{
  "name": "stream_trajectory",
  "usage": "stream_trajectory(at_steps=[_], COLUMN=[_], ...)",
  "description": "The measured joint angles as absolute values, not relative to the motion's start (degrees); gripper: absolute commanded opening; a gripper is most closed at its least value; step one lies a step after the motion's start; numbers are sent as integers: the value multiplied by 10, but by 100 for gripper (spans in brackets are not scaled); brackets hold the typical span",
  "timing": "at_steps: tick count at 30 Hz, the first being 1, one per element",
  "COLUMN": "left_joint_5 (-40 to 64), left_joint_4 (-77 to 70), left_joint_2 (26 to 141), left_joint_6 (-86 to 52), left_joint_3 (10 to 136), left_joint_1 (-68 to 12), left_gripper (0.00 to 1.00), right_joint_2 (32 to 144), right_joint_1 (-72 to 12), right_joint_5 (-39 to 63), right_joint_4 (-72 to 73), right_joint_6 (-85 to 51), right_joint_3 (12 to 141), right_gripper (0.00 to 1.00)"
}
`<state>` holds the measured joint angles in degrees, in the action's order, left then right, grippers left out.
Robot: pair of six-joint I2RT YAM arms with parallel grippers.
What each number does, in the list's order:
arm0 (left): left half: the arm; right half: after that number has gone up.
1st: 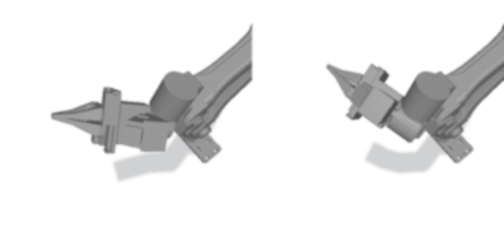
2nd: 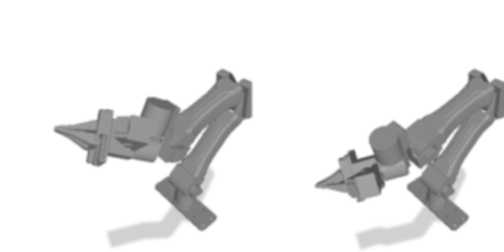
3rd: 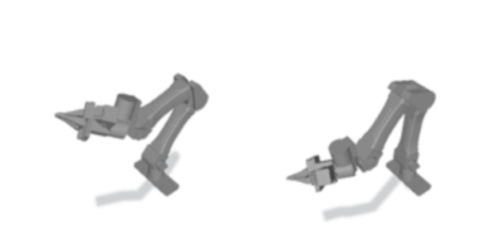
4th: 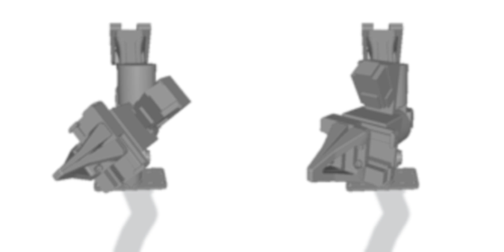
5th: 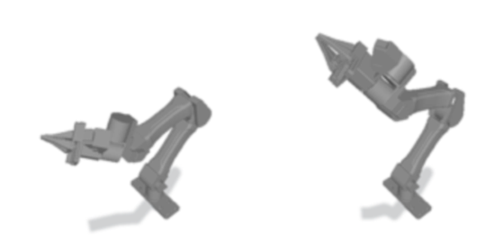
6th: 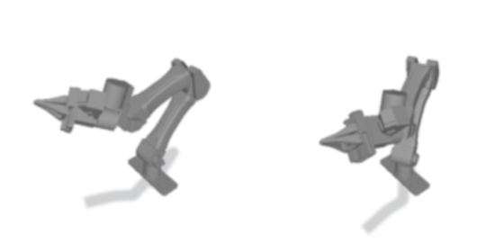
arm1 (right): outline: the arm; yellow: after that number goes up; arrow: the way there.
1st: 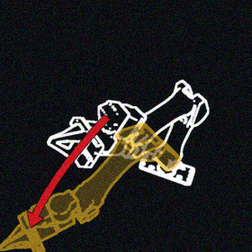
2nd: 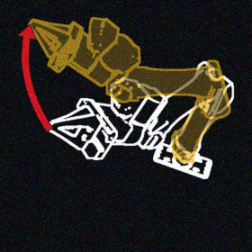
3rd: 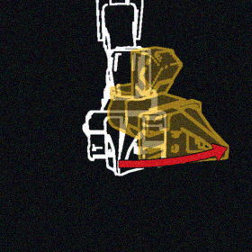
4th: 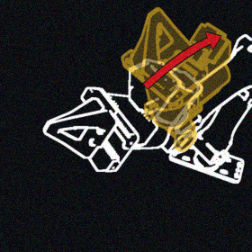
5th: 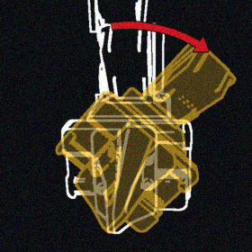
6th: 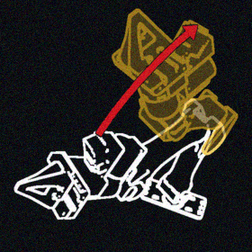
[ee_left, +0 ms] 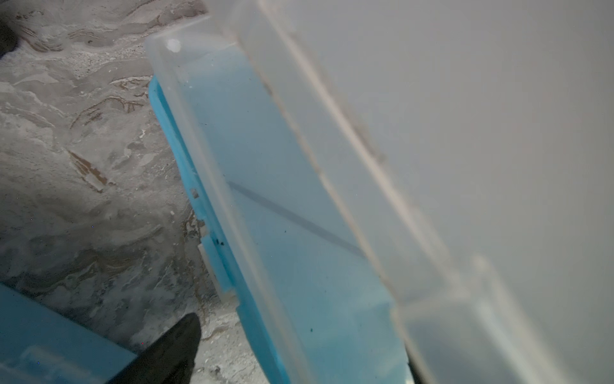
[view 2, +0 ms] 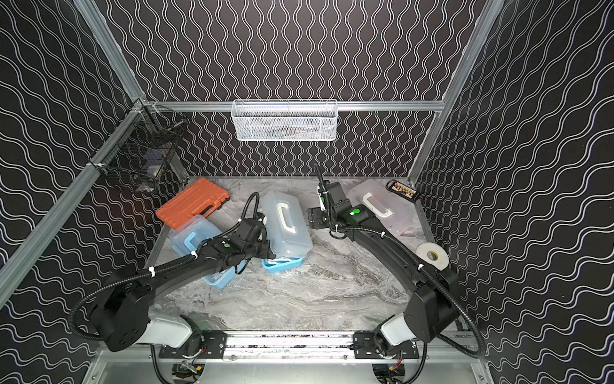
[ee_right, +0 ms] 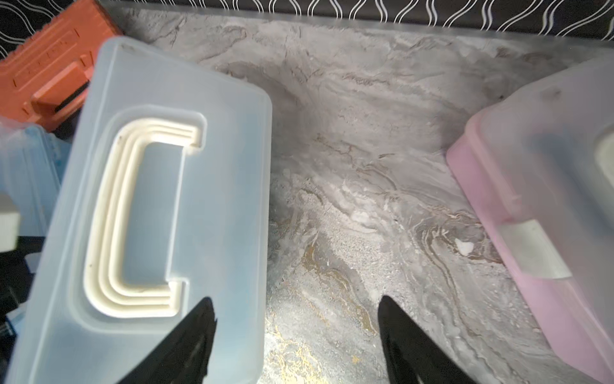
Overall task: Close toolboxes
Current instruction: Close the toolbox lid.
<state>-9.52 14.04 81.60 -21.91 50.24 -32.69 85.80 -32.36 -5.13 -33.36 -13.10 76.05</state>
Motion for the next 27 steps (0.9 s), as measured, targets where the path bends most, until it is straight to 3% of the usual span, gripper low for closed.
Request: stream_trajectory(at_steps=[12, 27], left_joint_5=[-105, -117], left_joint_4=[163, 188], left_joint_2=[804, 806], left_joint_6=[-208, -194], left_joint_3=[519, 542], left_joint_1=[-327, -327], left_gripper=[99, 99], right_joint_2=[907, 978], right_joint_1=[-336, -353], right_joint_5=[35, 41], right_joint_4=[-288, -277], right_joint_6=[-159, -165], right_joint_3=[769, 808], right_gripper=[73, 70])
